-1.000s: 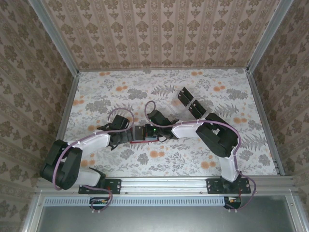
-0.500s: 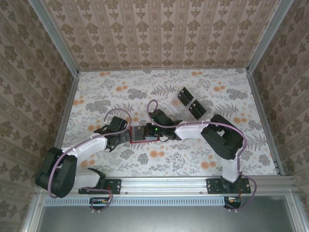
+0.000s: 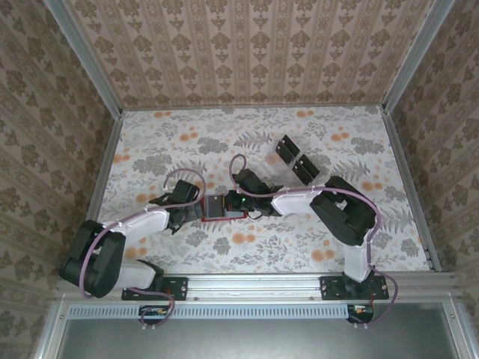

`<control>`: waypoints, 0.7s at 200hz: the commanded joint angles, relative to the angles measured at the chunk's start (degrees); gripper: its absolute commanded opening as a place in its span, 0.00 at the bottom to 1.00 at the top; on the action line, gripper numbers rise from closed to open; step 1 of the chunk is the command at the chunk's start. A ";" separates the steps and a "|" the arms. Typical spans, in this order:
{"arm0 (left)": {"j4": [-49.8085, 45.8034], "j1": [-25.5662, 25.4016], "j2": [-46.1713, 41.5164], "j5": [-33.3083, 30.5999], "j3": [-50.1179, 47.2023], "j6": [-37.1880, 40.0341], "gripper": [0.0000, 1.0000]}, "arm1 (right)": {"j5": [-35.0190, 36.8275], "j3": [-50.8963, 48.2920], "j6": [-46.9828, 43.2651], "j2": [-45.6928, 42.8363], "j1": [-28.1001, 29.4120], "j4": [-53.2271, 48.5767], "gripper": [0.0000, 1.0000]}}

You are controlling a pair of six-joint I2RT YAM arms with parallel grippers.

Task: Put the credit cards into the card holder
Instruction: Insert the credit card into the card slot.

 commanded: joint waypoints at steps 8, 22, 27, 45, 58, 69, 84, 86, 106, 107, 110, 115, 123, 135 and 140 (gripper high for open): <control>-0.32 -0.34 2.22 0.82 0.41 -0.90 1.00 | 0.57 0.44 0.56 2.30 -0.25 0.48 0.01; -0.19 -0.48 2.89 1.02 0.35 -1.00 1.00 | 0.05 0.72 0.74 2.93 -0.25 0.78 0.01; -0.06 -0.43 3.07 1.18 0.35 -0.95 1.00 | -0.11 0.80 0.72 3.11 -0.26 0.78 0.01; 0.12 -0.45 3.78 1.39 0.35 -1.00 1.00 | -0.49 1.00 0.94 3.40 -0.30 1.19 0.01; 0.31 -0.51 4.23 1.70 0.27 -1.07 1.00 | -0.68 1.16 0.94 3.39 -0.26 1.18 0.01; 0.58 -0.51 4.52 1.84 0.11 -1.10 1.00 | -0.98 1.31 0.94 3.51 -0.24 1.33 0.01; 0.89 -0.58 4.88 2.03 0.00 -1.23 1.00 | -1.28 1.64 0.94 3.61 -0.12 1.31 0.00; 0.90 -0.62 4.94 2.09 -0.07 -1.24 1.00 | -1.38 1.72 0.88 3.56 -0.13 1.31 0.01; 1.23 -0.69 5.31 2.04 -0.18 -1.35 1.00 | -1.82 2.49 0.63 4.02 0.23 0.89 0.01; 1.20 -0.69 5.32 2.07 -0.23 -1.40 1.00 | -1.82 2.53 0.61 4.03 0.21 0.88 0.01; 1.24 -0.81 5.36 2.10 -0.26 -1.39 1.00 | -1.96 2.61 0.55 4.11 0.34 0.80 0.00; 1.26 -0.78 5.40 2.04 -0.27 -1.44 1.00 | -2.03 2.88 0.59 4.24 0.37 0.78 0.00; 1.33 -0.79 5.41 2.09 -0.39 -1.40 1.00 | -2.22 3.17 0.57 4.42 0.46 0.78 0.00; 1.31 -0.87 5.36 2.11 -0.47 -1.40 1.00 | -2.35 3.59 0.59 4.79 0.69 0.69 0.00; 1.39 -0.87 5.40 2.11 -0.45 -1.44 1.00 | -2.46 3.70 0.66 4.88 0.79 0.71 0.00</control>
